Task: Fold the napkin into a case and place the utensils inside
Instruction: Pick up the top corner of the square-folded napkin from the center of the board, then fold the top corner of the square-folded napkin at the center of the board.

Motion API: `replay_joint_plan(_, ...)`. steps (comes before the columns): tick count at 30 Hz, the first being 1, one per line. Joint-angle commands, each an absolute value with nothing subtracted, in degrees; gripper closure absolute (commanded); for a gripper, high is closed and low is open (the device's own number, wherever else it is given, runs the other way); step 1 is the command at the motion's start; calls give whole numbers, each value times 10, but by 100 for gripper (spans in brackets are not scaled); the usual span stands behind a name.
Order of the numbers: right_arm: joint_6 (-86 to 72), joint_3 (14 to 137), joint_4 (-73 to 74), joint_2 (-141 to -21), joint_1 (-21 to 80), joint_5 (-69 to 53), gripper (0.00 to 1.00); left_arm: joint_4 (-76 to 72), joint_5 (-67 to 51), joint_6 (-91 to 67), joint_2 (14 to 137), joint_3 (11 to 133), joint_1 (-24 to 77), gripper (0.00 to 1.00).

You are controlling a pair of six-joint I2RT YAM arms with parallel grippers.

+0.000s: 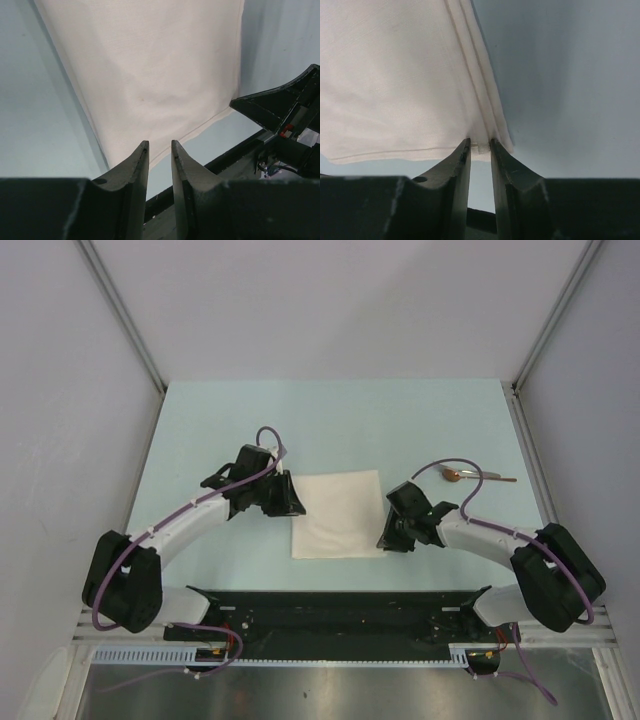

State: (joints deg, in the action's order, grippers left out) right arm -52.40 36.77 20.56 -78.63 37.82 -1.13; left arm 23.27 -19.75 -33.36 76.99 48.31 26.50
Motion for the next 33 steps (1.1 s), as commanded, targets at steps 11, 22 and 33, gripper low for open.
replay_joint_plan(11, -476, 456, 214, -796, 400, -15, 99, 241, -188, -316, 741, 505, 258, 71)
replay_joint_plan(22, -387, 603, 190, -951, 398, -63, 100, 219, -192, -316, 741, 468, 241, 71)
replay_joint_plan(33, -345, 800, 170, -1130, 391, -134, 100, 148, -173, -352, 741, 348, 248, 86)
